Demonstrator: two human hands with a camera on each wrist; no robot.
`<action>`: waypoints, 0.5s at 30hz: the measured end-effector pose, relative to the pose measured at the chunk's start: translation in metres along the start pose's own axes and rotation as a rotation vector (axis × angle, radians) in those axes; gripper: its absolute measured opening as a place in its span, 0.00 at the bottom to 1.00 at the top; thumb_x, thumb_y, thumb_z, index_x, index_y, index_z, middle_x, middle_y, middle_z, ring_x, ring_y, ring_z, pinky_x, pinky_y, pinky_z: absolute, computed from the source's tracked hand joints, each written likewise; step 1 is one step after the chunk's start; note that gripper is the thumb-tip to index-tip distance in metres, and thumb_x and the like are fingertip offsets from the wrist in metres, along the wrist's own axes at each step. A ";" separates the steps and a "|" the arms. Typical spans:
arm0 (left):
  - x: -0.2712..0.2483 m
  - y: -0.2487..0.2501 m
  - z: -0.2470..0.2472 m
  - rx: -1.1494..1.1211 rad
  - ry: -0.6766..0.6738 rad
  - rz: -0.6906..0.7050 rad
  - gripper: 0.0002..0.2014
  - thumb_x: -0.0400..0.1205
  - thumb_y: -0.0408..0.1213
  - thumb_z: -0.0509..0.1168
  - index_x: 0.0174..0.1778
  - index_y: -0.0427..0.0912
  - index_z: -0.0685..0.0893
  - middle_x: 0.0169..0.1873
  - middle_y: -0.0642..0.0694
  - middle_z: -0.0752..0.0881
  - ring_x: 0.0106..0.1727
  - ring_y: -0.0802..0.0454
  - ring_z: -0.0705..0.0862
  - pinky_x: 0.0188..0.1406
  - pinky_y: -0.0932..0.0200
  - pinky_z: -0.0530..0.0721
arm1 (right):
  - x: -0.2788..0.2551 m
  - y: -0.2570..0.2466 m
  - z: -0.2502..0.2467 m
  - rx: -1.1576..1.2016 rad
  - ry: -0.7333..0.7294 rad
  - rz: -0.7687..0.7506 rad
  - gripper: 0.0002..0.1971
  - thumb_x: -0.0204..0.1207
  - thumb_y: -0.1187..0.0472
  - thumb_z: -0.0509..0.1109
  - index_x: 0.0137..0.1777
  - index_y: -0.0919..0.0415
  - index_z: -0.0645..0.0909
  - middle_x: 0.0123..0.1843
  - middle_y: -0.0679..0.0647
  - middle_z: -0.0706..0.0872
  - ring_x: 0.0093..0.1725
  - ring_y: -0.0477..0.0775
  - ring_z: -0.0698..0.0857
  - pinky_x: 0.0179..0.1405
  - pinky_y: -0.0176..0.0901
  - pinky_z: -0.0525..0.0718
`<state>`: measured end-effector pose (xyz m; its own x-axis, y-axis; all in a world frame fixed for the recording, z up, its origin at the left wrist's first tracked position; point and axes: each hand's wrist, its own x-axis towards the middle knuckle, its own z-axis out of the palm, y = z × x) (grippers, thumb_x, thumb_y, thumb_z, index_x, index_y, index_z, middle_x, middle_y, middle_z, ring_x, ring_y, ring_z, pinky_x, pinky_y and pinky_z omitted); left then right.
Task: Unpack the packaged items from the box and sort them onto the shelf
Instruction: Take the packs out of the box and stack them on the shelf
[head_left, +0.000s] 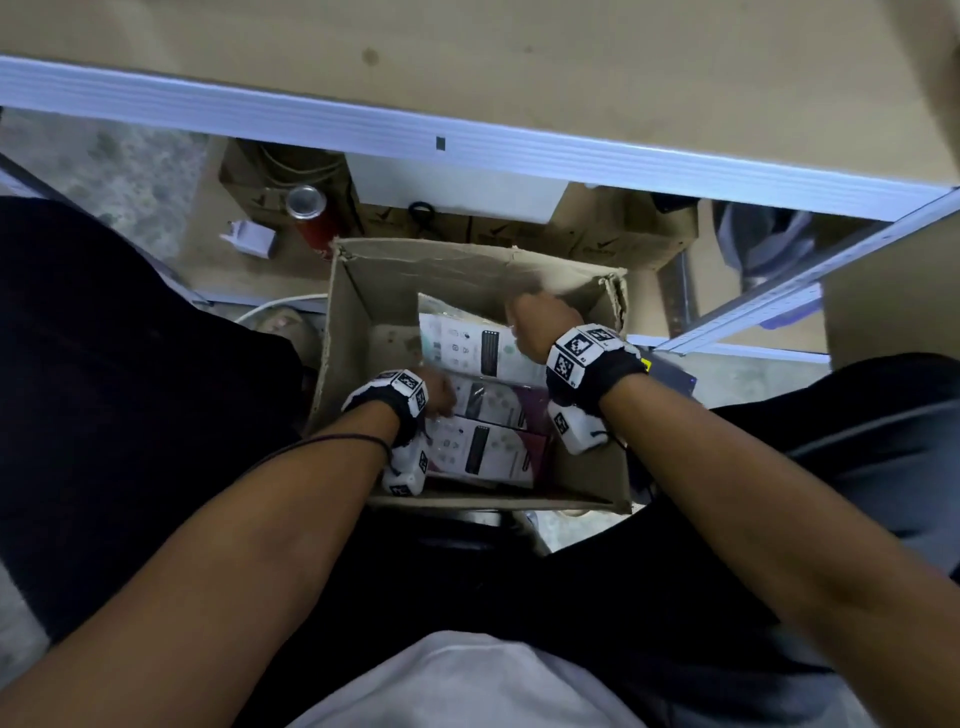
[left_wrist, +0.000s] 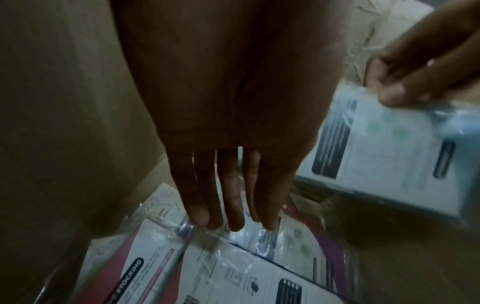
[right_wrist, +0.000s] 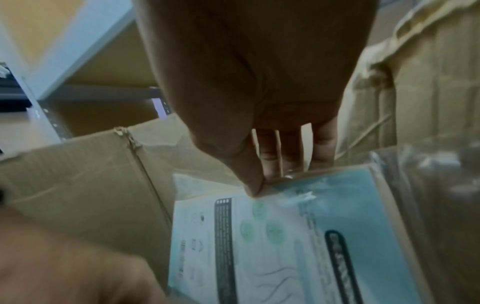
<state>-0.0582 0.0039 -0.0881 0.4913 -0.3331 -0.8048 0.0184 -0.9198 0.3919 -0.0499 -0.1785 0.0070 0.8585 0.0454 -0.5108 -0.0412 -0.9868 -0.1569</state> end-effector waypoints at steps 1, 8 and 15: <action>0.001 0.002 0.001 0.038 -0.042 0.029 0.18 0.81 0.34 0.73 0.68 0.36 0.86 0.66 0.38 0.87 0.66 0.41 0.86 0.69 0.50 0.83 | -0.003 0.001 -0.005 0.015 0.010 -0.004 0.07 0.77 0.68 0.68 0.54 0.61 0.80 0.56 0.64 0.85 0.56 0.67 0.85 0.53 0.55 0.85; 0.020 0.012 0.015 0.291 -0.046 0.105 0.24 0.81 0.32 0.70 0.76 0.39 0.80 0.74 0.38 0.80 0.74 0.39 0.79 0.75 0.48 0.78 | -0.019 0.009 -0.011 0.117 0.062 0.041 0.06 0.77 0.69 0.65 0.51 0.59 0.78 0.54 0.63 0.86 0.51 0.66 0.86 0.50 0.54 0.86; 0.028 0.013 0.025 0.425 0.000 0.158 0.31 0.78 0.25 0.70 0.79 0.33 0.71 0.78 0.30 0.73 0.77 0.31 0.74 0.76 0.36 0.74 | -0.030 0.024 0.001 0.171 0.049 0.126 0.04 0.78 0.67 0.65 0.49 0.59 0.79 0.51 0.62 0.87 0.49 0.67 0.86 0.52 0.56 0.87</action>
<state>-0.0657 -0.0227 -0.1168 0.4598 -0.4759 -0.7497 -0.4161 -0.8613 0.2916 -0.0770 -0.2038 0.0173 0.8648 -0.0885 -0.4942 -0.2324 -0.9431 -0.2377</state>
